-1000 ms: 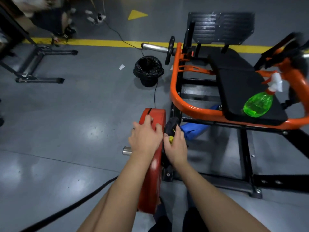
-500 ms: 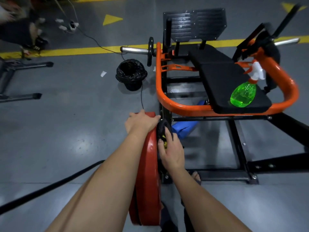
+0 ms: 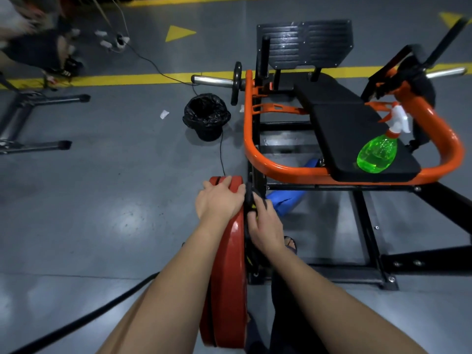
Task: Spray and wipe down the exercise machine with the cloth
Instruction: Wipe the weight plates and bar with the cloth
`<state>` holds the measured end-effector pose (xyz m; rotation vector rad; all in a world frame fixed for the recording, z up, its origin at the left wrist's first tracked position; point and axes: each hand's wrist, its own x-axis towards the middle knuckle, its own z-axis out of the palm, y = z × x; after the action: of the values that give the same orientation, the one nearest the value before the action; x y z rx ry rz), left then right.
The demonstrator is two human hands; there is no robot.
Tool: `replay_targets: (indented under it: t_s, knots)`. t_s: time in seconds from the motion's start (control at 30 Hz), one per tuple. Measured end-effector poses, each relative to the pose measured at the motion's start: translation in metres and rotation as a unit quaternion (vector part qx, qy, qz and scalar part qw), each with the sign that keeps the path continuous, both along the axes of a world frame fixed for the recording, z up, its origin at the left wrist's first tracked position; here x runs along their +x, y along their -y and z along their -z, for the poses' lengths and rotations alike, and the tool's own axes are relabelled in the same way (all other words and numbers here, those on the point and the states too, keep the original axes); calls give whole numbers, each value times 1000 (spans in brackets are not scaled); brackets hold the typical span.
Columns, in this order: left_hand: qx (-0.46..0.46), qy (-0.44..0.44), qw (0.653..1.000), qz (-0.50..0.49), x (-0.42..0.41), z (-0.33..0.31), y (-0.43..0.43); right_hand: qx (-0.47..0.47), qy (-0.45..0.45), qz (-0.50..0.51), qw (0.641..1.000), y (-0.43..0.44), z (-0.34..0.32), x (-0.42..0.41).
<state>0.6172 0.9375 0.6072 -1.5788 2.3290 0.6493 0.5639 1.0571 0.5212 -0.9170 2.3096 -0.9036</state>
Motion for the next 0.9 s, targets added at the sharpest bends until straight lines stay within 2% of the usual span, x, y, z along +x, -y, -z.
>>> replay_targets:
  t_s: [0.17,0.3,0.43,0.57,0.67,0.8,0.9]
  knots:
    - [-14,-2,1000,-11,8,3,-7,42,129,20,991,68,12,-56]
    - [-28,-9,999,-15,12,3,-12,-30,189,61,980,30,10,-35]
    - [-31,-9,999,-10,11,4,-12,-55,181,51,981,-6,-17,-7]
    - [-28,-17,999,-16,12,5,-11,2,167,57,984,31,-6,-32]
    - [-31,-25,999,-18,18,6,-15,33,195,55,979,48,10,-44]
    - [-41,-56,997,-26,30,6,-32,9,163,81,983,14,-19,-13]
    - [-42,-81,995,-47,38,0,-41,-33,120,65,990,-8,-27,0]
